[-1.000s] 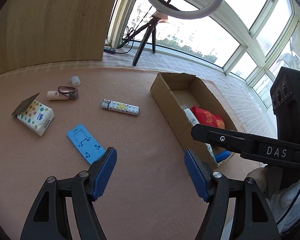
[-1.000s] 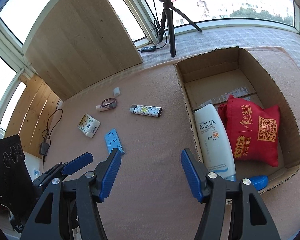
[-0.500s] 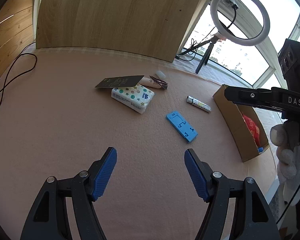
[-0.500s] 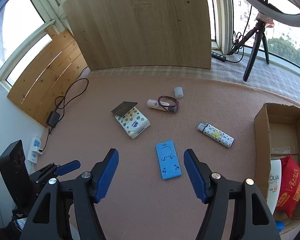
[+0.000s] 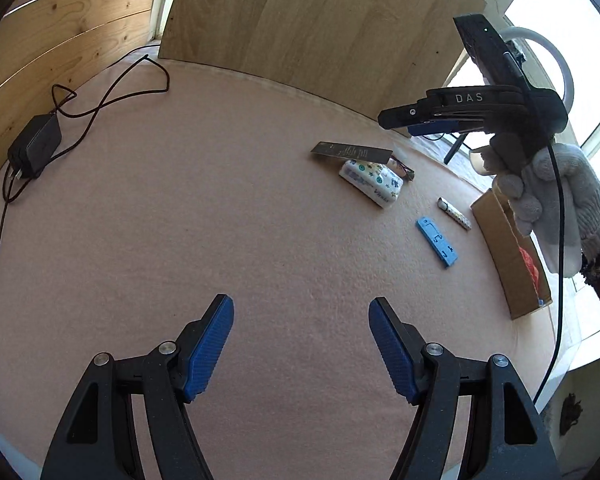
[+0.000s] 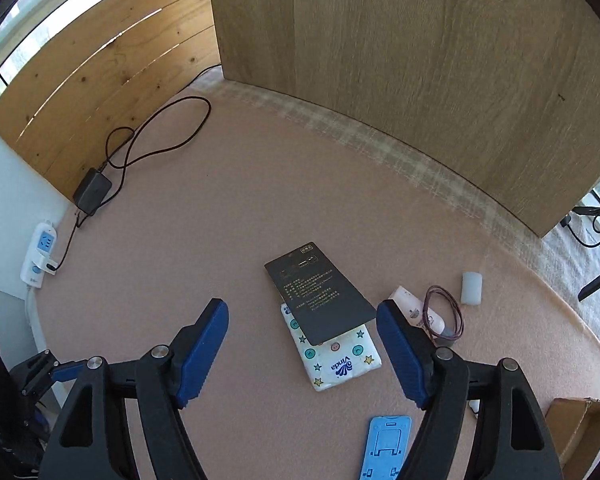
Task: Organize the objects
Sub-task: 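Move the right tool to the black card on the tissue pack, then close the right tool on the black card and lift it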
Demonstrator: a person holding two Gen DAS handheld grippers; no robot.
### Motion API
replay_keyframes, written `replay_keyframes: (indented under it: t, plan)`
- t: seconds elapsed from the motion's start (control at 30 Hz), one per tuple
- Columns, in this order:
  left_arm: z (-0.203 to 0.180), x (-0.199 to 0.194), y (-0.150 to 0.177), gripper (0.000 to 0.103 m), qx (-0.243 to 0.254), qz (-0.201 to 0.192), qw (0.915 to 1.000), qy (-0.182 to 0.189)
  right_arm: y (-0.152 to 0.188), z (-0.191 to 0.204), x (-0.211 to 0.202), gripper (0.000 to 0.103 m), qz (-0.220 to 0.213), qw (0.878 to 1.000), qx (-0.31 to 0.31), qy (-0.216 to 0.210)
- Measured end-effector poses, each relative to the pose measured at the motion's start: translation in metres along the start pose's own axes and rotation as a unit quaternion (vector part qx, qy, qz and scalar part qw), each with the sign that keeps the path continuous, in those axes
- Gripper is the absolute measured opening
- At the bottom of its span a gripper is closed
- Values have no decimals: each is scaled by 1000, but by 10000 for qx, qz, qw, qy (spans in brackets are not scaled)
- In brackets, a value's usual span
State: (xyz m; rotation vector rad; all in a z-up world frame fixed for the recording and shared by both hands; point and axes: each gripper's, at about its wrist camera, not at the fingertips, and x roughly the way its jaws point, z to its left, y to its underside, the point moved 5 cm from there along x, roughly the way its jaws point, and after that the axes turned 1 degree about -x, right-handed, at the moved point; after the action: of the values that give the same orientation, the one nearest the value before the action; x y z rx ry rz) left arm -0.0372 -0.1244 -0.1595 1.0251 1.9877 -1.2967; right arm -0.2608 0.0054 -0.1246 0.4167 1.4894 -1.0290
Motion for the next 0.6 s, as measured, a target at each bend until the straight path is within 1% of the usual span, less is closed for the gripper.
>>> replay_keyframes:
  t: [0.1, 0.33, 0.47, 0.6]
  plan:
    - [11, -1, -1, 73, -99, 20, 9999, -3, -7, -1, 23, 73, 317, 9995, 24, -83]
    - [22, -1, -8, 73, -195, 16, 9998, -9, -21, -17, 53, 73, 582, 9974, 382, -186]
    - [23, 3, -10, 73, -203, 68, 9998, -4, -21, -14, 66, 73, 812, 9959, 288, -272]
    - [21, 5, -11, 73, -205, 91, 9997, 8, -18, -9, 70, 73, 973, 9943, 174, -389]
